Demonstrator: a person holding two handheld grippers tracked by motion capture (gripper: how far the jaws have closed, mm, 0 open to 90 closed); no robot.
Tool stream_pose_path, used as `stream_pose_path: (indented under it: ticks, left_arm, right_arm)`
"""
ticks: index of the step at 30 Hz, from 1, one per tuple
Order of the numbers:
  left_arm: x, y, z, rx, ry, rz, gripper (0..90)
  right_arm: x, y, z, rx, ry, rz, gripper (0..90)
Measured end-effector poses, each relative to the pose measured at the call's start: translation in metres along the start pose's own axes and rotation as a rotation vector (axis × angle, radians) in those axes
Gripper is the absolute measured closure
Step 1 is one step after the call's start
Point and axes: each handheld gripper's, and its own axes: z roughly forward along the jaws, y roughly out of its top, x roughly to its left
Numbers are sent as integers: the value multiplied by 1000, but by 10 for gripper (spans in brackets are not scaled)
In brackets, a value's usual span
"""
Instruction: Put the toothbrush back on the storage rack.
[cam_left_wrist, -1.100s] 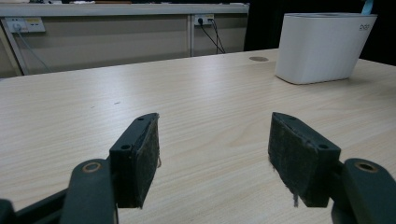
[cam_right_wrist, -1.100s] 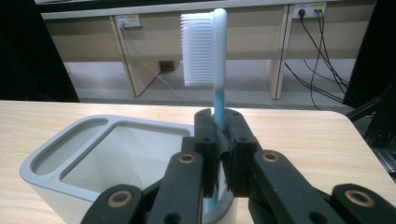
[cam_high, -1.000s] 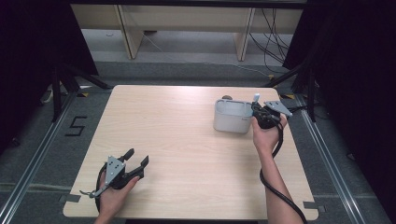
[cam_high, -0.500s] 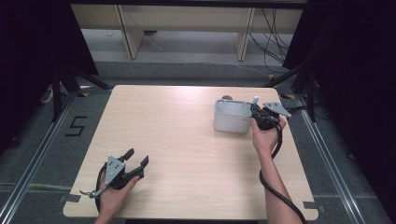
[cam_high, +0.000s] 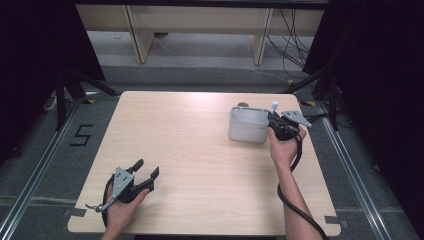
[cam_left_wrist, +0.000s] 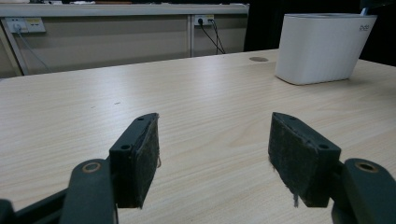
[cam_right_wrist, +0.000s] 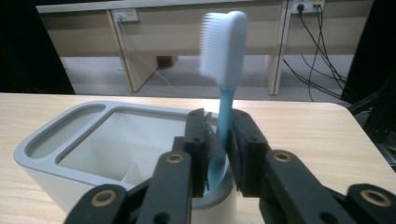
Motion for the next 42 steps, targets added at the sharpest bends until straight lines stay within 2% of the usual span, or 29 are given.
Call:
stream_pose_path:
  ticks: [6,9,10,13,14,17,19,20,21,22,23,26,27,28,35,36,37,38,39,41,42]
  left_arm:
    - [0,0,0,0,0,1,335]
    - [0,0,0,1,0,1,335]
    - [0,0,0,2,0,2,335]
    - [0,0,0,2,0,2,335]
    - [0,0,0,2,0,2,335]
    - [0,0,0,2,0,2,335]
    - [0,0,0,2,0,2,335]
    - [0,0,0,2,0,2,335]
    - [0,0,0,2,0,2,335]
    - [0,0,0,3,0,3,335]
    - [0,0,0,3,0,3,335]
    - [0,0,0,3,0,3,335]
    - [0,0,0,3,1,2,335]
    - [0,0,0,3,1,2,335]
    - [-1,0,0,4,3,6,337]
    - [-1,0,0,5,3,5,337]
    - [-1,0,0,5,3,5,337]
    - [-1,0,0,6,3,5,337]
    - [-1,0,1,6,4,5,337]
    - [-1,0,1,8,3,8,338]
    - [-1,0,1,8,3,8,338]
  right_arm:
    - [-1,-1,-2,-13,-7,-23,701]
    - [2,-2,-4,-13,-21,-5,677]
    - [1,-1,-5,-13,-25,-20,669]
    - [3,-2,-7,-17,-27,2,645]
    - [1,0,-7,-13,-24,-39,639]
    - [4,-1,-9,-5,-15,-9,618]
    - [3,-1,-11,-2,-24,-17,604]
    - [2,-1,-12,-1,-12,-23,598]
    - [4,-1,-13,-1,-26,-13,594]
    - [2,-1,-14,-5,-10,-32,590]
    - [3,-1,-16,0,-15,-22,585]
    - [3,-1,-21,7,-11,-35,574]
    - [4,-2,-22,2,1,-19,574]
    - [2,-2,-24,11,5,-37,575]
    - [2,-5,-37,21,22,-63,570]
    - [3,-5,-40,43,25,-53,569]
    - [3,-6,-41,31,25,-53,569]
    - [5,-7,-44,38,25,-33,568]
    - [3,-8,-44,30,32,-65,567]
    - [4,-10,-47,33,42,-63,565]
    - [4,-12,-49,39,35,-79,565]
